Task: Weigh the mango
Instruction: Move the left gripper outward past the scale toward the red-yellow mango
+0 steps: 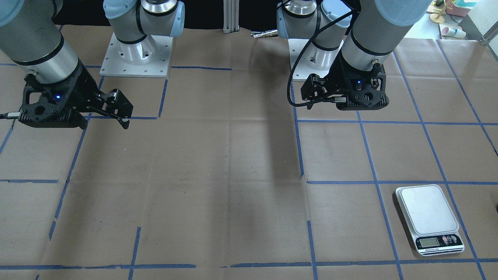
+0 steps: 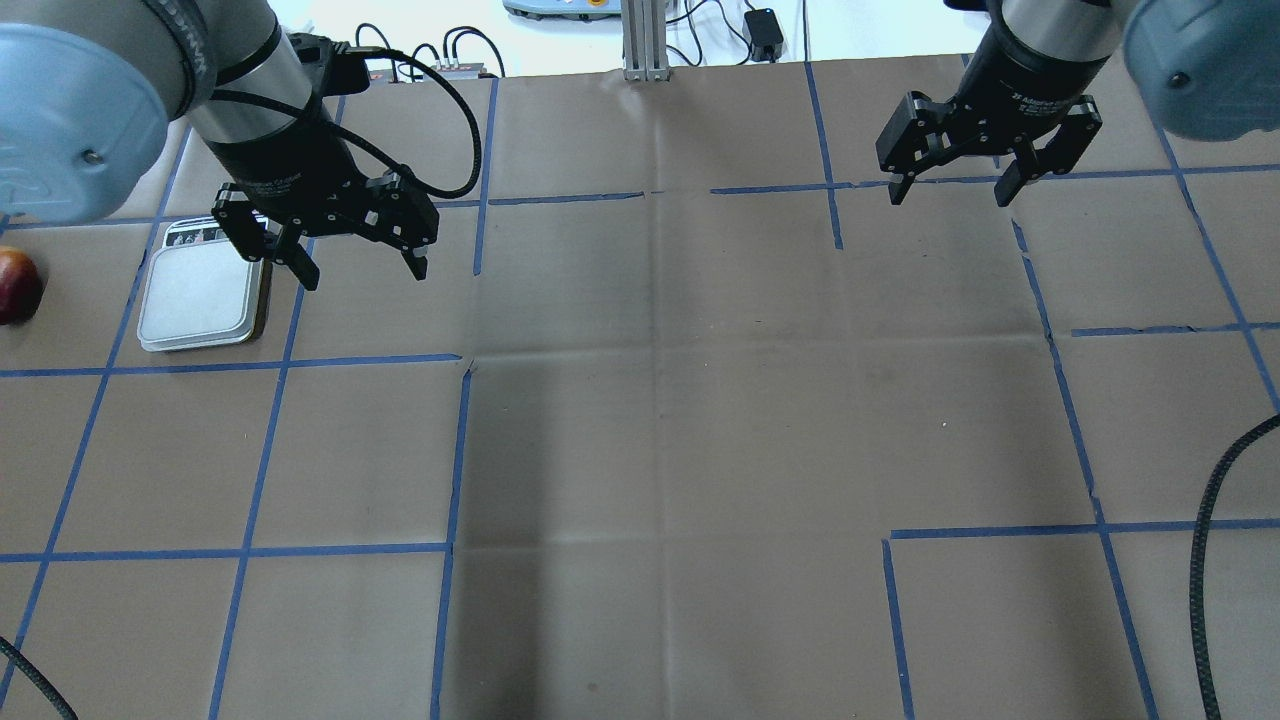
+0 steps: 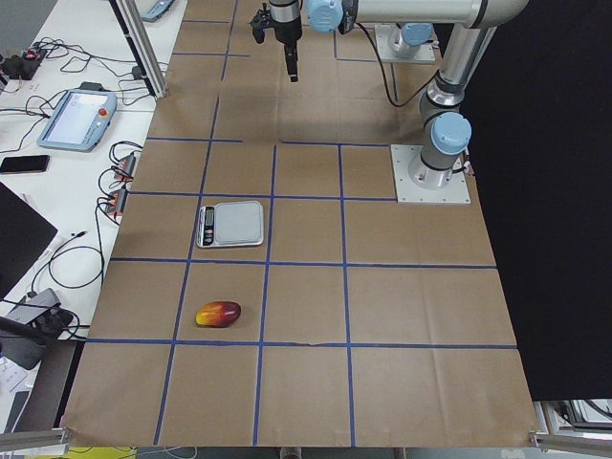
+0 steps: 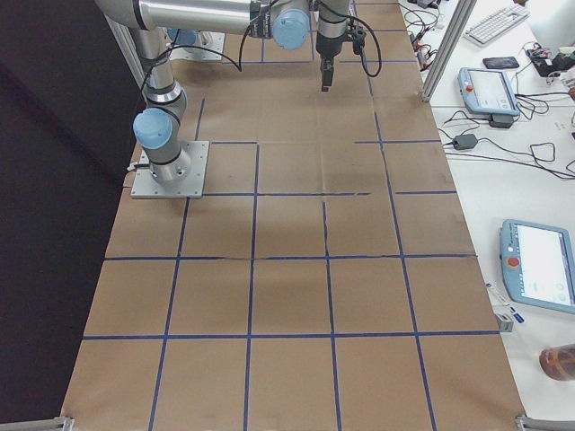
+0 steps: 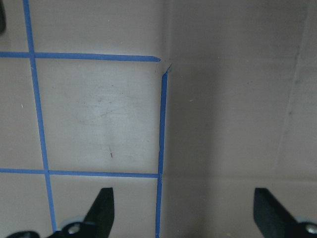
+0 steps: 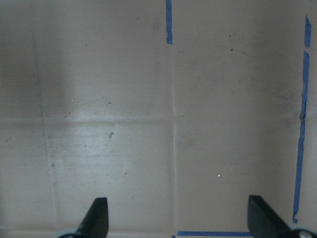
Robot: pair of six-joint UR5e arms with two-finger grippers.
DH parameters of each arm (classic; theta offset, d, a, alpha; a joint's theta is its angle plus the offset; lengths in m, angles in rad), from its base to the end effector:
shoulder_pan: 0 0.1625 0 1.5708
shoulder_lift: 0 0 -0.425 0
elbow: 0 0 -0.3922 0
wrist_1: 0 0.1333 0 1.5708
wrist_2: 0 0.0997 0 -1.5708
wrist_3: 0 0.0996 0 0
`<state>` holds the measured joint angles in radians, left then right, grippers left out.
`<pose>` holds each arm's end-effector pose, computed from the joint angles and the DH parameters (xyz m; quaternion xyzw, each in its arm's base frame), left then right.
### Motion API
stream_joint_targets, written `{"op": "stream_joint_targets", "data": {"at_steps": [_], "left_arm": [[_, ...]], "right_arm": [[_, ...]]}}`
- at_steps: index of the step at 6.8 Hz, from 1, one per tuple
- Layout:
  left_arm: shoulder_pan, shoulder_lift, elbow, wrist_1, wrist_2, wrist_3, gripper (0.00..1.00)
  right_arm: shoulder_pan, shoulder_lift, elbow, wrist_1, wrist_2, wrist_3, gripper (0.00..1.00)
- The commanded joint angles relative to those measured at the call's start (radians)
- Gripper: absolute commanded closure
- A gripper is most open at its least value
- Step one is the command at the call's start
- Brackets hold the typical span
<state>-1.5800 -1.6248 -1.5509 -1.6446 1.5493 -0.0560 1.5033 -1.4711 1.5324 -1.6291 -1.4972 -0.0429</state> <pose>-0.1401 -0.5020 0.4638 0.0239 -0.9982 -0.0542 0.0090 0.1043 -0.5414 0.4617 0.0123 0.9992 -0.0005 0.0368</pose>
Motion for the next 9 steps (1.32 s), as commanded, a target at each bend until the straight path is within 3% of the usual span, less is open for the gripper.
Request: {"op": "stream_joint_targets", "data": {"at_steps": [1,6,9], "left_arm": [[0.000,0.000,0.000,0.008,-0.002,-0.001,0.00],[0.030,-0.009,0.008,0.023,0.000,0.005,0.00],[0.281,-0.041,0.075,0.025,-0.003,0.169,0.00]], "right_arm": [[0.000,0.000,0.000,0.000,0.000,0.000,0.00],[0.000,0.000,0.000,0.000,0.000,0.000,0.00],[0.000,0.000,0.000,0.000,0.000,0.000,0.00]]}}
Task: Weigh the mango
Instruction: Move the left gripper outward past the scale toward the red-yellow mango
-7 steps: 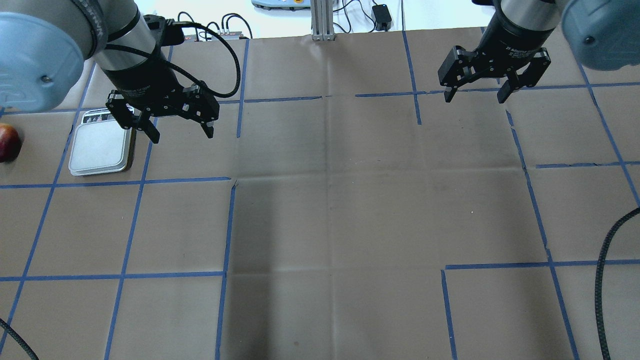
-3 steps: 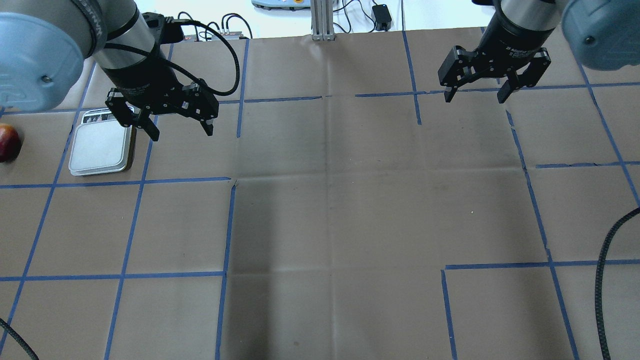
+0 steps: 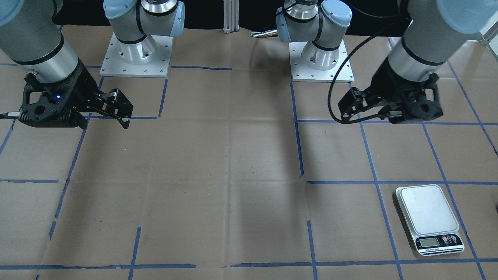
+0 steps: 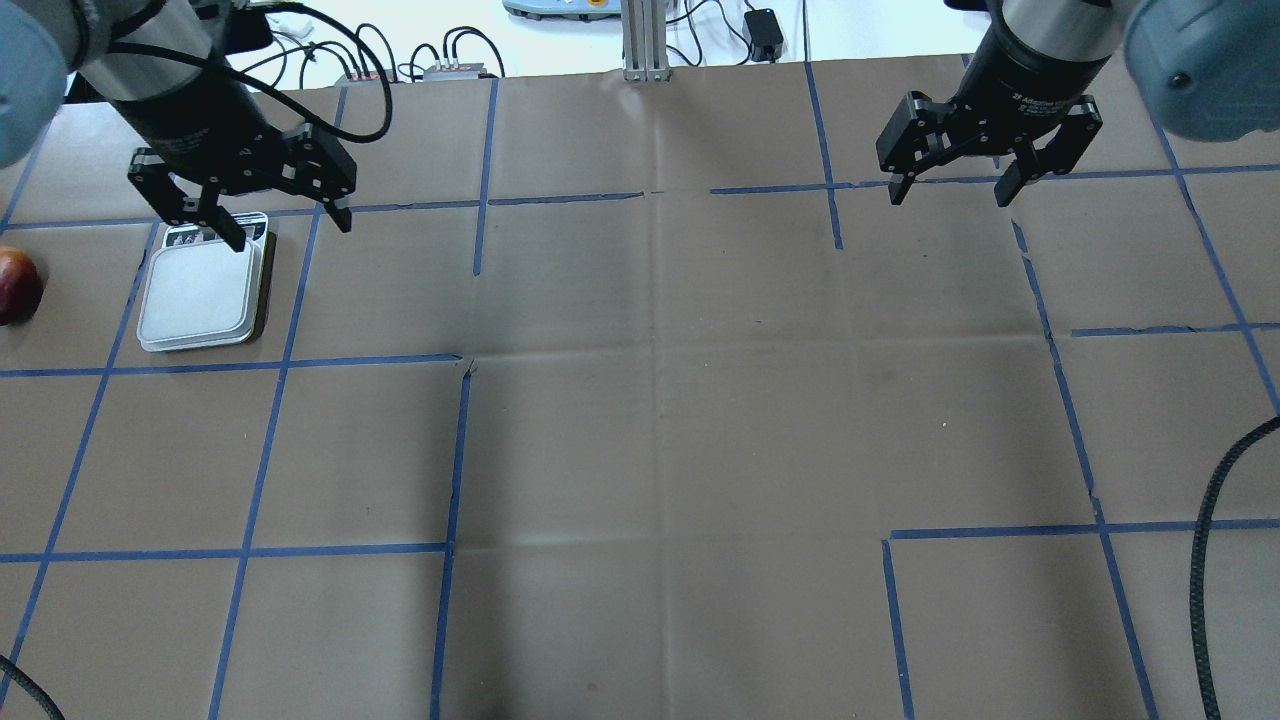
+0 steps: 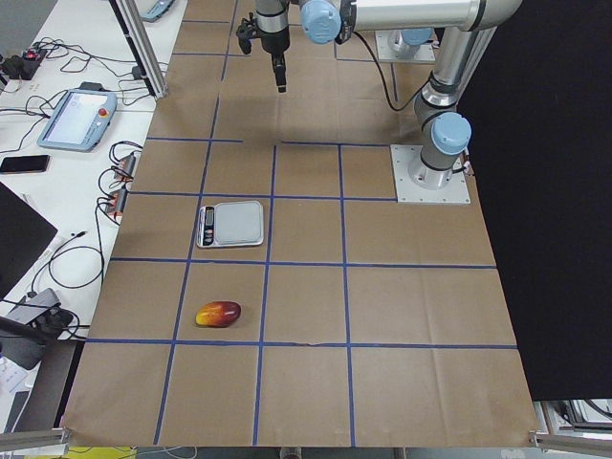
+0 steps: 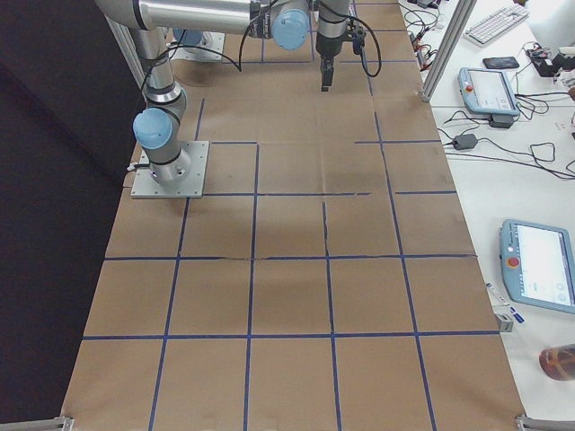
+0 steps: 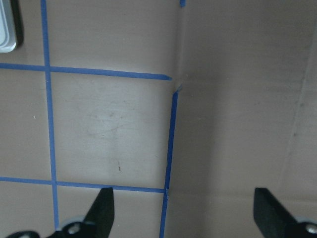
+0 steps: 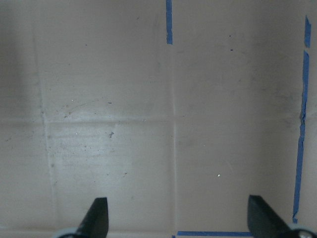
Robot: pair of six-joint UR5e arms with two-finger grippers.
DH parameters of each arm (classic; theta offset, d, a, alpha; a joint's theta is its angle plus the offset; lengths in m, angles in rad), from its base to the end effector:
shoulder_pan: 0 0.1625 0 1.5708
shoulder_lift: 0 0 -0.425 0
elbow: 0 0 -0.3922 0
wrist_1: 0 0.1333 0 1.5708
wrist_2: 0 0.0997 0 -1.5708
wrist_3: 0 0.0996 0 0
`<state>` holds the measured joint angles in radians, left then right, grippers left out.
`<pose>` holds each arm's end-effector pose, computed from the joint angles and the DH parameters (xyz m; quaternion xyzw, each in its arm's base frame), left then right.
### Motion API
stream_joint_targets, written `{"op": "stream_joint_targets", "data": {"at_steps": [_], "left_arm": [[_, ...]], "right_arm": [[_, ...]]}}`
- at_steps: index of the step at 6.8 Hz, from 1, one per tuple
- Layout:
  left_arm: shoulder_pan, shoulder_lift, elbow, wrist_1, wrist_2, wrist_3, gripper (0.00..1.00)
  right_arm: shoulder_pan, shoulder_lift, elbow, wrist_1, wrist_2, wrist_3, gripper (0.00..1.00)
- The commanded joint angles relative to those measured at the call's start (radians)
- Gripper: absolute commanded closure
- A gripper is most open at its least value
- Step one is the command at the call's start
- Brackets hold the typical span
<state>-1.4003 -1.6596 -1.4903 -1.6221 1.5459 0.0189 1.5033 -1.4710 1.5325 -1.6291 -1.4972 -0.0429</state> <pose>-0.0450 -0.5389 0.4772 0.0761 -0.9966 -0.0285 0.0152 0.1043 -0.5415 0.4616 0.0124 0.9992 -0.0004 0.0368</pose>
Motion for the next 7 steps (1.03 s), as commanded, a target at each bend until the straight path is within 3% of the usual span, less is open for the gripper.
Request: {"op": "stream_joint_targets", "data": {"at_steps": [1,4,7], "left_arm": [[0.201,-0.041,0.019,0.052,0.002,0.219,0.00],[0.432,-0.217,0.108,0.198,0.006,0.540,0.00],[0.567,-0.466,0.382,0.212,0.020,0.745,0.00]], "right_arm": [[0.000,0.000,0.000,0.000,0.000,0.000,0.00],[0.000,0.000,0.000,0.000,0.000,0.000,0.00],[0.000,0.000,0.000,0.000,0.000,0.000,0.00]]}}
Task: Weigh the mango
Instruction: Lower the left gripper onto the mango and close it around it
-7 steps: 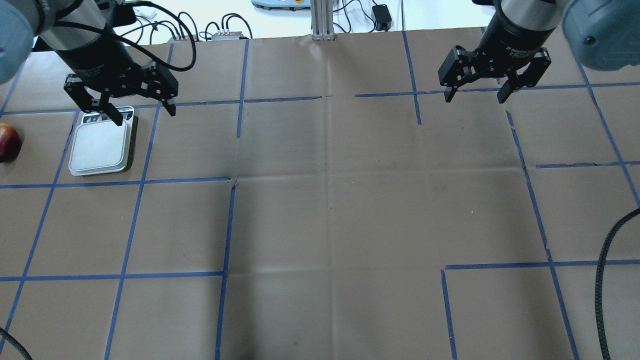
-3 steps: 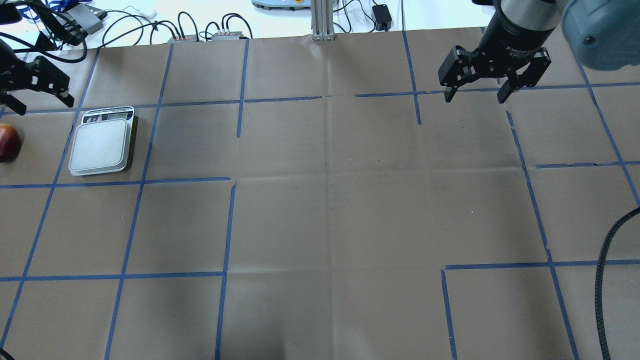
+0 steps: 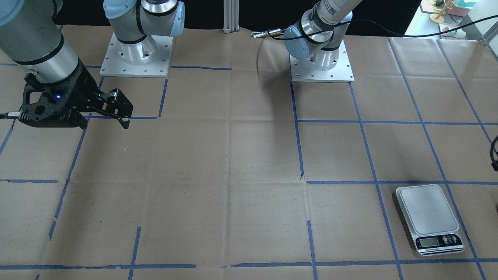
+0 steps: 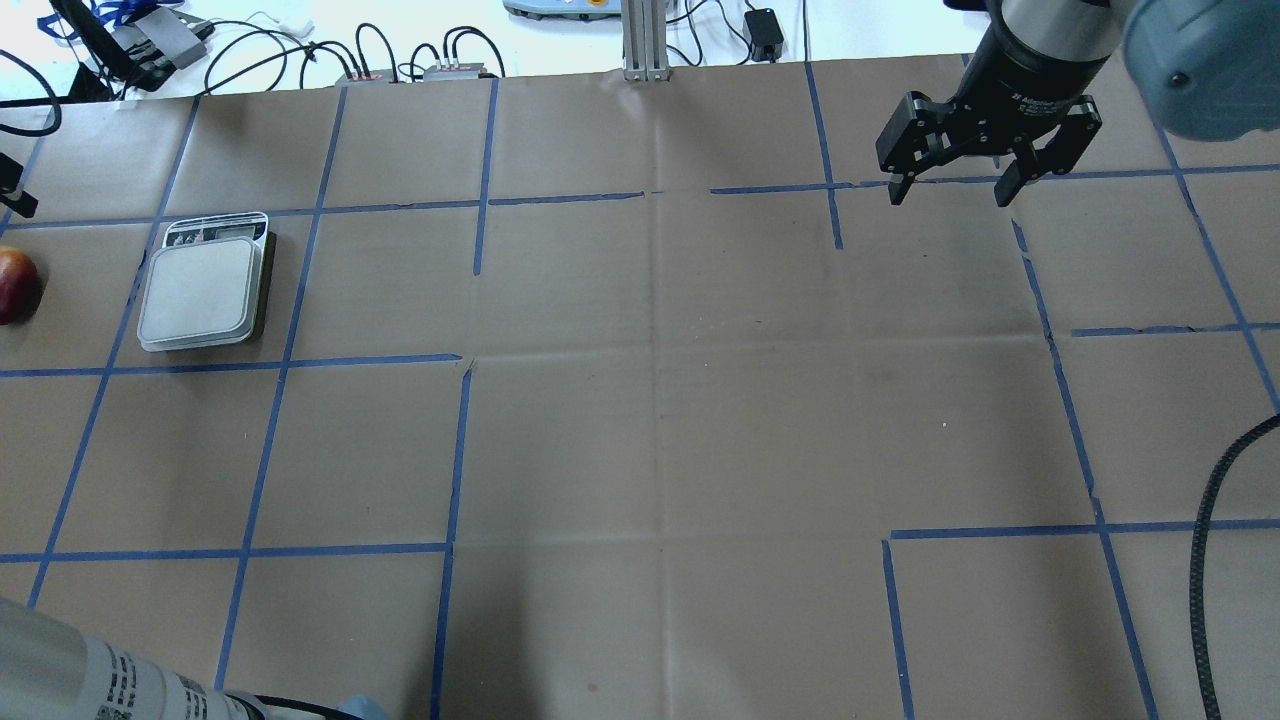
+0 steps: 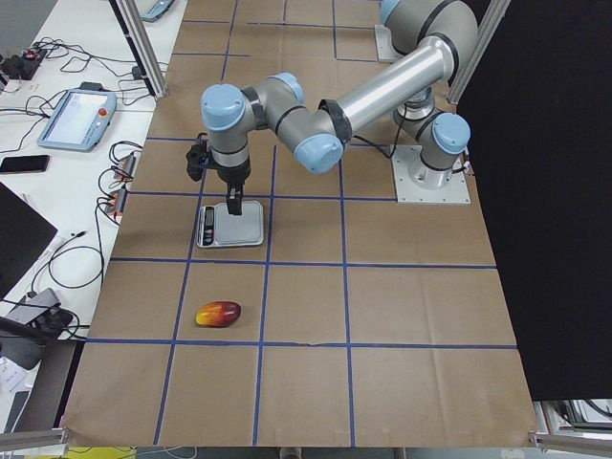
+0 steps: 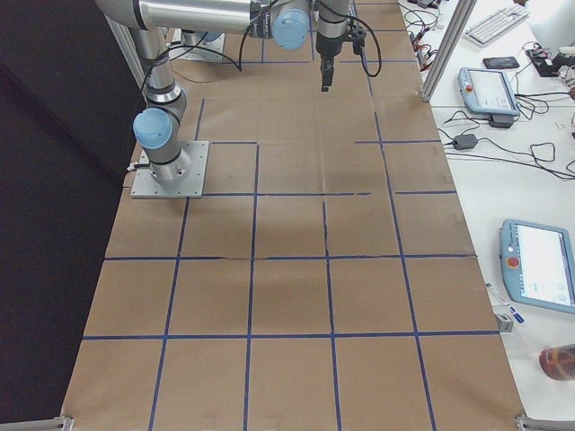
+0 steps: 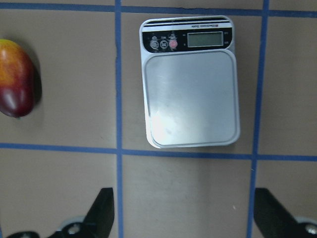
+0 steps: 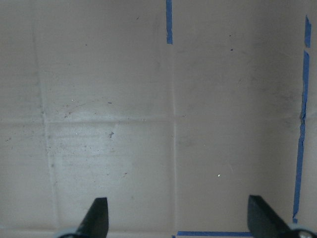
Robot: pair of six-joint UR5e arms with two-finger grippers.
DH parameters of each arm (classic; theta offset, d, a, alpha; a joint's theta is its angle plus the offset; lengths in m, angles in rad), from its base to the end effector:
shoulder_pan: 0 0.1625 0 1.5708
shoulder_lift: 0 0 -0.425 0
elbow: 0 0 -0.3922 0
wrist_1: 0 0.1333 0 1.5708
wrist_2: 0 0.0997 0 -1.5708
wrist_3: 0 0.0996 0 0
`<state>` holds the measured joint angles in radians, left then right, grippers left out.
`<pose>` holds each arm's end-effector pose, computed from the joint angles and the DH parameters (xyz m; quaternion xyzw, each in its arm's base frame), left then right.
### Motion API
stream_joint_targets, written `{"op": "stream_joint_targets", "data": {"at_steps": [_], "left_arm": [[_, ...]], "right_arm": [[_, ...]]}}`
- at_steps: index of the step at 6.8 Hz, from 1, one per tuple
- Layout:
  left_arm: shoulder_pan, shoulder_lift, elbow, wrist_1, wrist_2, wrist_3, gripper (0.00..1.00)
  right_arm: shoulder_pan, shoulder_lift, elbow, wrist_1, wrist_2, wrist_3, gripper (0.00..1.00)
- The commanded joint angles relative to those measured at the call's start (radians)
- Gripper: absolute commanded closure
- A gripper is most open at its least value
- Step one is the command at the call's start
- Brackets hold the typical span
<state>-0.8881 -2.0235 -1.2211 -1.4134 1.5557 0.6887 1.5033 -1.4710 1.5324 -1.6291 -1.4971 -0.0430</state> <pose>0.3250 -0.6134 0.4103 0.0032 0.9996 -0.0258 0.0114 0.1044 -0.5415 0.4617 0.0123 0.9992 -0.0005 0.0369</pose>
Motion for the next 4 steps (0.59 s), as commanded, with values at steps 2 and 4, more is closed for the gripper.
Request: {"op": "stream_joint_targets", "data": {"at_steps": [2,4], "left_arm": [[0.092,-0.263,0.268,0.013,0.027,0.168,0.00],[0.149,-0.351,0.315,0.011,0.015,0.232,0.01]], "right_arm": [[0.000,0.000,0.000,0.000,0.000,0.000,0.00],[0.000,0.000,0.000,0.000,0.000,0.000,0.00]]}}
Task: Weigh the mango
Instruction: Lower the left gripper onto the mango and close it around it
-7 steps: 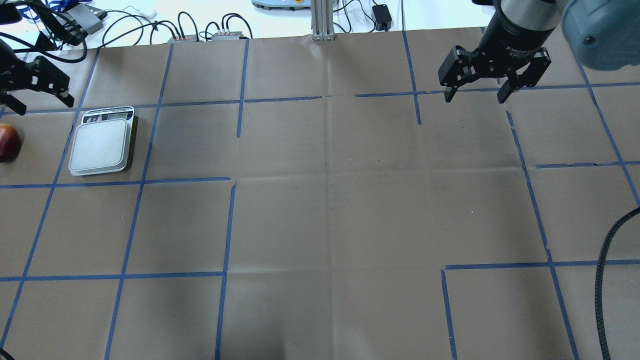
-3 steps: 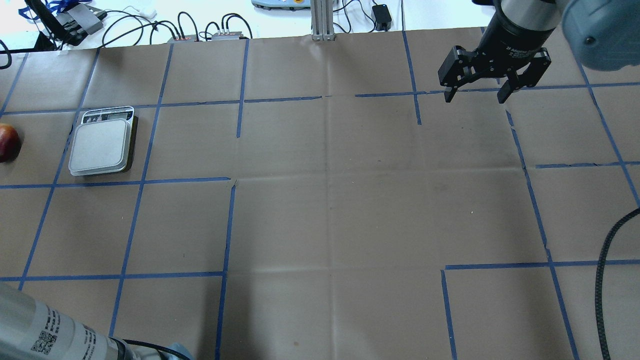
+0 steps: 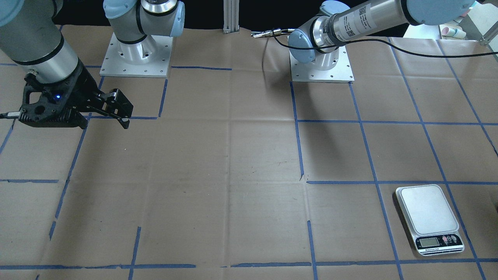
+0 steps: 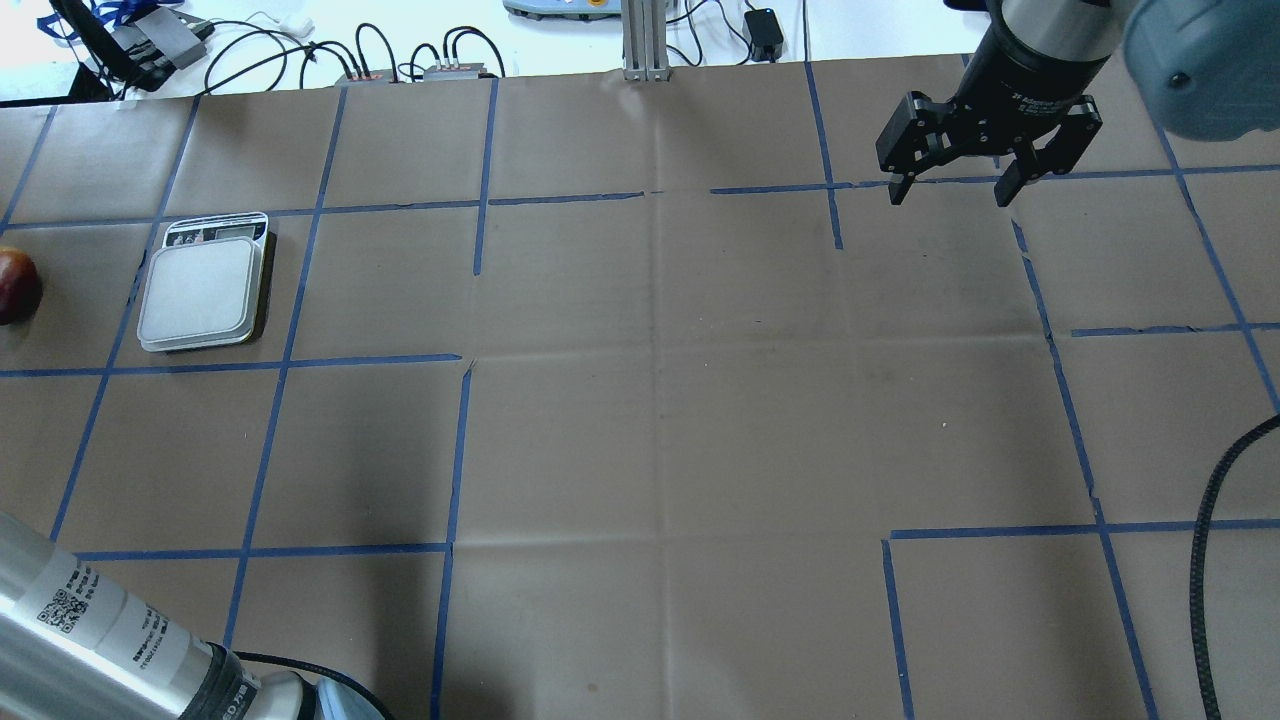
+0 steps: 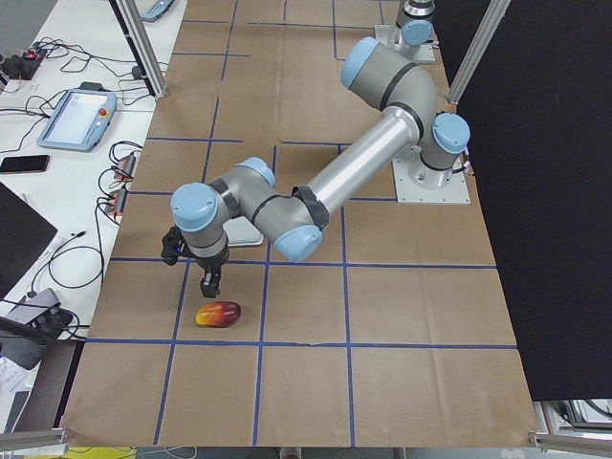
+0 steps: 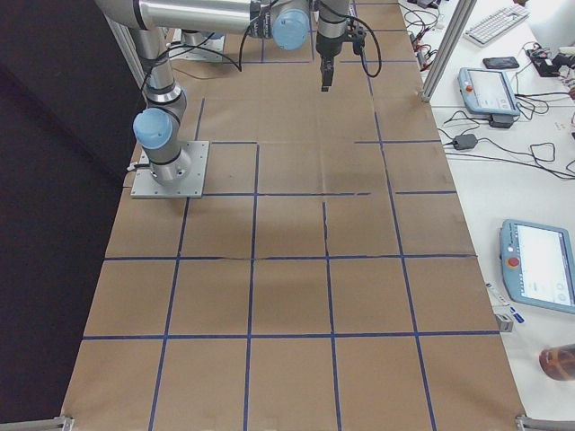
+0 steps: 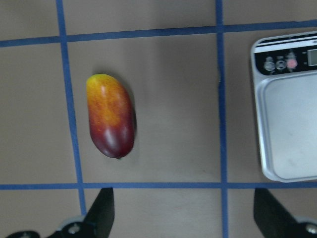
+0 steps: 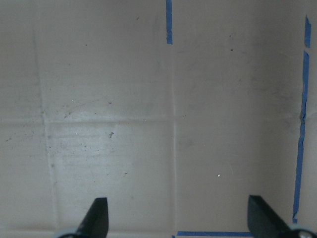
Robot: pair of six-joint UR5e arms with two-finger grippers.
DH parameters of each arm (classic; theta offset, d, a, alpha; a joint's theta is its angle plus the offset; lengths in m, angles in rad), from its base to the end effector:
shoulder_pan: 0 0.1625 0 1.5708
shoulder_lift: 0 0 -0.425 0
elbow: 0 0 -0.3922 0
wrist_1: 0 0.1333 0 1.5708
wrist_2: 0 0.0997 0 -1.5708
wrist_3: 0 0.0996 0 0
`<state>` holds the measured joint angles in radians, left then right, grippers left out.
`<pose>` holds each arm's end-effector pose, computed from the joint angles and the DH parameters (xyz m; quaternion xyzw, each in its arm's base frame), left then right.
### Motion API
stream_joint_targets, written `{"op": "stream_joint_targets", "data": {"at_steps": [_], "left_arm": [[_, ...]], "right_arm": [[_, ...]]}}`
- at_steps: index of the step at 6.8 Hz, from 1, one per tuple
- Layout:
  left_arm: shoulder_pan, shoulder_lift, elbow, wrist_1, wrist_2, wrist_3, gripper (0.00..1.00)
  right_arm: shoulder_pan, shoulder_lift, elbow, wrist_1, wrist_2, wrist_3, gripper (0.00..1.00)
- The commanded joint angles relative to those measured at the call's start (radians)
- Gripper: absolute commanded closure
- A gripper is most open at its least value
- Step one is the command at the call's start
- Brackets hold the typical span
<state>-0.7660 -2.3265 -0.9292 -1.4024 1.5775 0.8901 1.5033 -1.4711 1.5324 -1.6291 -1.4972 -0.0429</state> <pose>0.4746 -0.6405 0.3331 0.0425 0.9987 -0.0155 0.0226 0.1043 -0.5414 0.4617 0.0123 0.9992 -0.0005 0.0368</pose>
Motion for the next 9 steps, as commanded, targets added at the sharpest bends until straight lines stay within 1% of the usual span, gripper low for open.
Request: {"op": "stream_joint_targets", "data": {"at_steps": [1,2,3,7,9], "left_arm": [[0.027,-0.060,0.023,0.002,-0.008,0.030,0.01],[0.025,-0.086,0.026,0.005,-0.008,0.026,0.01],[0.021,-0.120,0.027,0.064,-0.007,0.030,0.01],[0.021,-0.209,0.032,0.115,-0.007,0.021,0.01],[0.019,-0.231,0.038,0.117,-0.007,0.020,0.01]], "right_arm": [[0.000,0.000,0.000,0.000,0.000,0.000,0.00],[0.000,0.000,0.000,0.000,0.000,0.000,0.00],[0.000,0.000,0.000,0.000,0.000,0.000,0.00],[0.000,0.000,0.000,0.000,0.000,0.000,0.00],[0.000,0.000,0.000,0.000,0.000,0.002,0.00]]}}
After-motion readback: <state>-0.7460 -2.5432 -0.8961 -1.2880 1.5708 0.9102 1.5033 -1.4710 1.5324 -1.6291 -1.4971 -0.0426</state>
